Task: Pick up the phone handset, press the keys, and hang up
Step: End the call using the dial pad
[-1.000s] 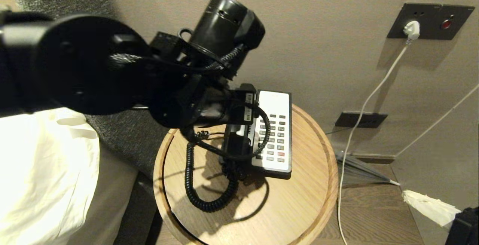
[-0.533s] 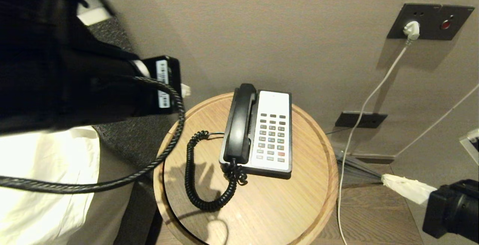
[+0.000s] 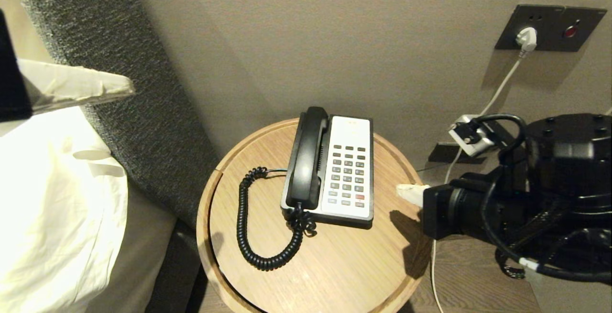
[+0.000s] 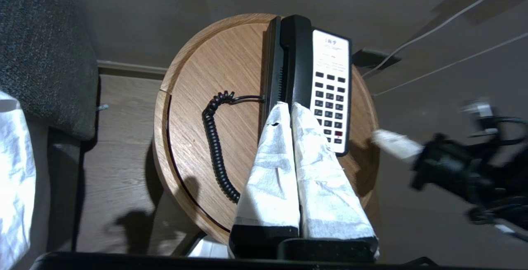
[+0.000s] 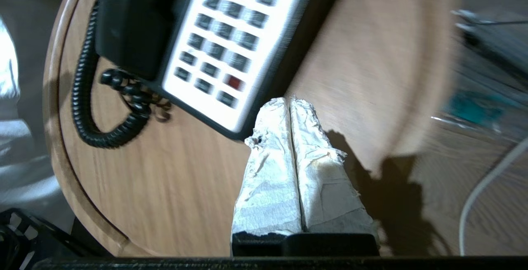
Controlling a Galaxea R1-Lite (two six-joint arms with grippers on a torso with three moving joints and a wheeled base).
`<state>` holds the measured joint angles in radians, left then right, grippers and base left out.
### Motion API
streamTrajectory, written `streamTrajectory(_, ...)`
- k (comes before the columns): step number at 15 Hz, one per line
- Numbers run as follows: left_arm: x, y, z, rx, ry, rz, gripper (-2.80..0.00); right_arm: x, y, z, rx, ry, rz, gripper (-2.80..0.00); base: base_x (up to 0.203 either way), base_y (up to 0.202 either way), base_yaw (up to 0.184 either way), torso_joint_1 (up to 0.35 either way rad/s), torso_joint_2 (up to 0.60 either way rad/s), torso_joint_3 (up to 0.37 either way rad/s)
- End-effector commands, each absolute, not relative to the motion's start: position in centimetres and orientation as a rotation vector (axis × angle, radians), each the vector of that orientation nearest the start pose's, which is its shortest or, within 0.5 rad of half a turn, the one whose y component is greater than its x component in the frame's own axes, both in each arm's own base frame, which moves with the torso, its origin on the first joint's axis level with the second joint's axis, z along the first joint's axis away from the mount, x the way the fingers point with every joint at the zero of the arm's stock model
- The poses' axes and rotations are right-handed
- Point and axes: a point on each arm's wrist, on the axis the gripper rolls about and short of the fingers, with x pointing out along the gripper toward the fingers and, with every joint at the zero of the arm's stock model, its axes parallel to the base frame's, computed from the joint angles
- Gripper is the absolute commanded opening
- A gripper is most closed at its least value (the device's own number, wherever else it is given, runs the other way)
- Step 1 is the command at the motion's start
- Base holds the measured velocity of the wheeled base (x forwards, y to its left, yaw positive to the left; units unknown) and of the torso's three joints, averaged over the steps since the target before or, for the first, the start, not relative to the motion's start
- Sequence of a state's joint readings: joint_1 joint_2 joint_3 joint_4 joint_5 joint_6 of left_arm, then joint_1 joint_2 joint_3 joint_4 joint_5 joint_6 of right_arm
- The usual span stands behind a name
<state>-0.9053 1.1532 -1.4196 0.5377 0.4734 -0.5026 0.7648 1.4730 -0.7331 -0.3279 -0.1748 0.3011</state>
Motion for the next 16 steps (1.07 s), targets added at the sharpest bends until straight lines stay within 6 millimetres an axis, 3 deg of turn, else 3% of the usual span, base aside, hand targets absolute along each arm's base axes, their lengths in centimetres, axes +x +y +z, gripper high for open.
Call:
streamTrajectory(1,7.5,-7.9,36.9,-0.353,0.29,-0.367,-2.8,18.8,18.9,18.0,0.062,0.512,0.543,-2.8,0.0,0.0,0.0,0.0,0.0,0.0)
streamTrajectory(16,7.0,-7.0,36.8,-0.383,0.282,-0.356,-2.8,19.9,20.8,17.2,0.049,0.527,0.562,-2.8,0.0,0.0,0.0,0.0,0.0,0.0)
